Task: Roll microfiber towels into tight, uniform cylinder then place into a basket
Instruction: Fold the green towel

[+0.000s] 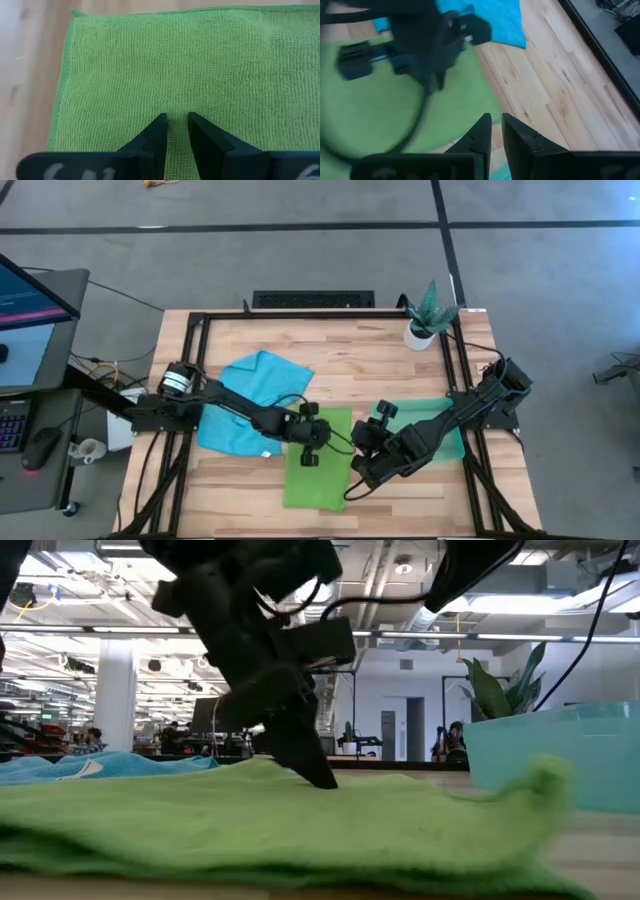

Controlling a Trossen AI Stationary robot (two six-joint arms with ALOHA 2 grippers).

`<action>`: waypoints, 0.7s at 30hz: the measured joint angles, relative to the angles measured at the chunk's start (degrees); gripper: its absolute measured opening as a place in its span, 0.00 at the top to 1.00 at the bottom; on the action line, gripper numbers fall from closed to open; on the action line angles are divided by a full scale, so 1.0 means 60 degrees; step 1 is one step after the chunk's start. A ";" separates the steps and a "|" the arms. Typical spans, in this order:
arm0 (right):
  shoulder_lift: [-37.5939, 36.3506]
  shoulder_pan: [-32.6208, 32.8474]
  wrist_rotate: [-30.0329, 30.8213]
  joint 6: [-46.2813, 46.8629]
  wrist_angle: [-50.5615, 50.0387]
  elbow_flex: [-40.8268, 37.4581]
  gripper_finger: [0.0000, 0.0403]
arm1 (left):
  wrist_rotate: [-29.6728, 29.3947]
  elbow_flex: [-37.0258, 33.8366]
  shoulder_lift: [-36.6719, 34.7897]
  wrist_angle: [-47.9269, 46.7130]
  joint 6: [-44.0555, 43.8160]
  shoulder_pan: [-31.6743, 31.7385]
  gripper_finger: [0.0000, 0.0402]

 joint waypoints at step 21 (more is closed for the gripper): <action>-0.0001 0.0000 -0.0002 0.0001 -0.0010 0.0000 0.83 | -0.0013 0.0011 -0.0015 -0.0233 0.0837 0.0452 0.82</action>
